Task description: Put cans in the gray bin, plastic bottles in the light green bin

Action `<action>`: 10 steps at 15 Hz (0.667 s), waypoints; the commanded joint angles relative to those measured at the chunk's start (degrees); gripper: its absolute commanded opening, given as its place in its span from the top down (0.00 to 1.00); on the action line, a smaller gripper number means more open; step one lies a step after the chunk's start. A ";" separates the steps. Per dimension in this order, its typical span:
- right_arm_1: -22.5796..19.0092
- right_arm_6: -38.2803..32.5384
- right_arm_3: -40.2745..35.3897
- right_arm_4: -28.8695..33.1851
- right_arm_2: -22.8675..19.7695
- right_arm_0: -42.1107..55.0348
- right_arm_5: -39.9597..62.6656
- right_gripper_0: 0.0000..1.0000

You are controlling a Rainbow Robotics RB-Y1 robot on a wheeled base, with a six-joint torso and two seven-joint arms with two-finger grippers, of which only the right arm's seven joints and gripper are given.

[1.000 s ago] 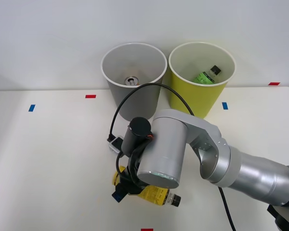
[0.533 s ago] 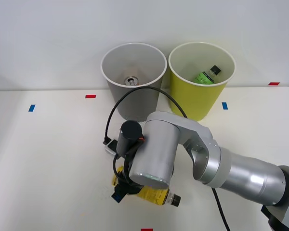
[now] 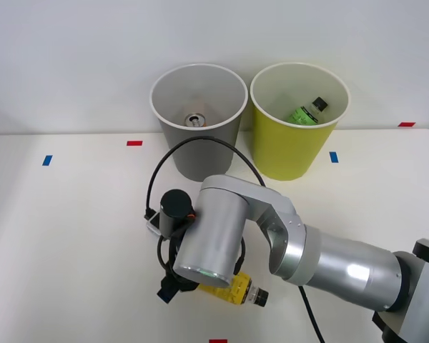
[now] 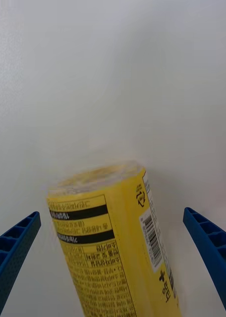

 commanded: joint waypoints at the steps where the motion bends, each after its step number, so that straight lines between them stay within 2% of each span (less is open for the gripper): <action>1: 1.46 0.94 3.43 1.72 0.00 -0.01 -2.69 0.00; 10: 1.37 3.05 -0.43 0.32 0.00 -0.80 6.37 0.00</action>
